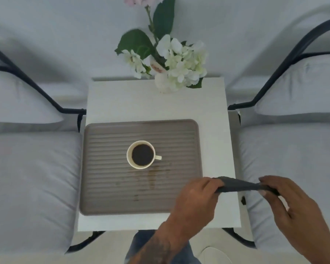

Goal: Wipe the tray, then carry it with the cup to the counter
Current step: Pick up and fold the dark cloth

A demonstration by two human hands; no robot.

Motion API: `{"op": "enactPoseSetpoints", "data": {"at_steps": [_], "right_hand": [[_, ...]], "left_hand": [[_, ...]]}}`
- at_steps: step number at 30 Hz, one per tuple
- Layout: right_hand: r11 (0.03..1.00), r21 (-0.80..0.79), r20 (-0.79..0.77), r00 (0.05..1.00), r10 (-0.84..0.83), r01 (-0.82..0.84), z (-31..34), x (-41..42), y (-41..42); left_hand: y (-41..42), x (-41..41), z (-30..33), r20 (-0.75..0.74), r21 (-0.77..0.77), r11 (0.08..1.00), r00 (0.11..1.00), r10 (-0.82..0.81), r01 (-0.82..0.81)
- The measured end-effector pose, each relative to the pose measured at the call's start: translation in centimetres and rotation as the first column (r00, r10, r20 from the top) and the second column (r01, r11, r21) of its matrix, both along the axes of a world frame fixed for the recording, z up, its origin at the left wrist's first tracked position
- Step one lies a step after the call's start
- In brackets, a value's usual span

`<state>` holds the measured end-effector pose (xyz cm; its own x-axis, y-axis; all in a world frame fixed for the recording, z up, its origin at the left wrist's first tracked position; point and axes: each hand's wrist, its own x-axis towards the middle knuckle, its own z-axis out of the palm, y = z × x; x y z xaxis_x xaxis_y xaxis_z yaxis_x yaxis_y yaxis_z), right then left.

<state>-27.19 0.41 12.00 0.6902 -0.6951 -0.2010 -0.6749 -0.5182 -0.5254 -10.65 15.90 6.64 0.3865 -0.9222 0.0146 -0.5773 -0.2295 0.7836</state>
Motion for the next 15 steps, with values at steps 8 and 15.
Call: {"op": "enactPoseSetpoints", "data": {"at_steps": [8, 15], "right_hand": [[0.949, 0.256, 0.072, 0.983, 0.17, -0.183, -1.7, 5.0, 11.3], [0.826, 0.545, 0.094, 0.989, 0.114, -0.147, -5.7, 10.8, 17.8]], "left_hand": [[15.7, 3.1, 2.4, -0.168, 0.068, 0.963, 0.949, 0.267, -0.26], [23.0, 7.3, -0.3, -0.146, 0.214, 0.907, 0.906, 0.397, -0.363]]}}
